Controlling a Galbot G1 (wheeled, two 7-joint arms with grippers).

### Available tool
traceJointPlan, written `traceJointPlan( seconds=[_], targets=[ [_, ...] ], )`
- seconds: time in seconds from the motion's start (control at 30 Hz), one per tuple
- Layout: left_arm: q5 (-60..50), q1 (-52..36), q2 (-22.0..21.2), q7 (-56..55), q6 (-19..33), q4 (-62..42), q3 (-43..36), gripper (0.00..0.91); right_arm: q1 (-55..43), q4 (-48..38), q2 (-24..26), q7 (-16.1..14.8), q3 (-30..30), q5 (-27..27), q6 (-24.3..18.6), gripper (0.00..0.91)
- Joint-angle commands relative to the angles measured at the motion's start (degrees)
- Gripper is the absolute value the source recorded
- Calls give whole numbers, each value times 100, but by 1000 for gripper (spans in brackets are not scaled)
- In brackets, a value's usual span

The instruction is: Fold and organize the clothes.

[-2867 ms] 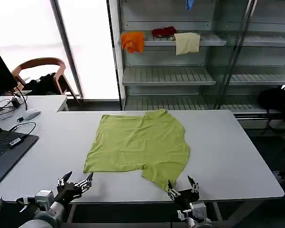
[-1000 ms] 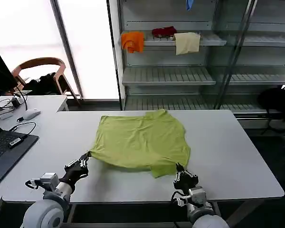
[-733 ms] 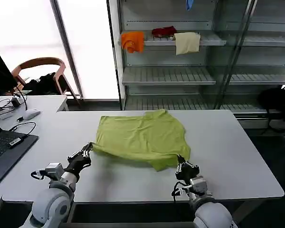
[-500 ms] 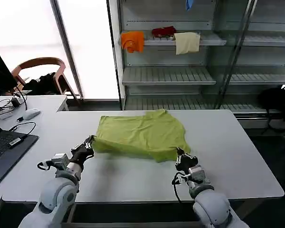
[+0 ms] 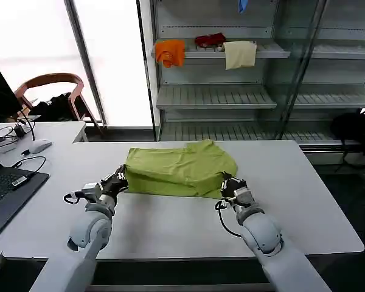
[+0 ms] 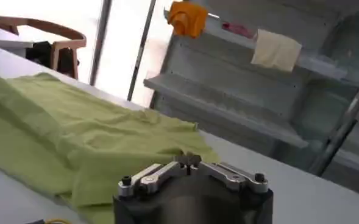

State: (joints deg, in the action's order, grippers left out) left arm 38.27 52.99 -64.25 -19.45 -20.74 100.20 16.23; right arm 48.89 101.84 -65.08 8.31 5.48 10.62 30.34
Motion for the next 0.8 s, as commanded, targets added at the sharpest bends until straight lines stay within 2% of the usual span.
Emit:
traceJointPlan(
  seconds=[0.03, 0.47, 0.5, 0.53, 0.57, 0.6, 0.63, 0.8],
  targets=[
    [-236, 9, 4, 129, 78, -301, -64, 0, -109, -333, -18, -87, -60, -30, -99, 0],
    [-618, 374, 38, 175, -186, -224, 13, 20, 306, -126, 54, -61, 77, -32, -108, 0],
    [-672, 377, 46, 213, -212, -239, 0, 30, 323, -138, 52, -63, 85, -31, -108, 212],
    [-688, 370, 53, 222, -253, -249, -16, 91, 327, -158, 38, -48, 96, -32, -107, 373],
    [-703, 360, 51, 219, -261, -252, -21, 272, 326, -167, 32, -40, 100, -34, -100, 907],
    [-739, 349, 50, 218, -315, -251, -37, 786, 319, -181, 27, -30, 104, -33, -92, 907],
    [-797, 343, 55, 215, -328, -244, -50, 907, 311, -193, 21, 3, 102, -35, -97, 907],
    [-810, 331, 103, 164, -436, -49, -16, 907, 257, -99, -19, 202, 131, 17, 0, 907]
  ],
)
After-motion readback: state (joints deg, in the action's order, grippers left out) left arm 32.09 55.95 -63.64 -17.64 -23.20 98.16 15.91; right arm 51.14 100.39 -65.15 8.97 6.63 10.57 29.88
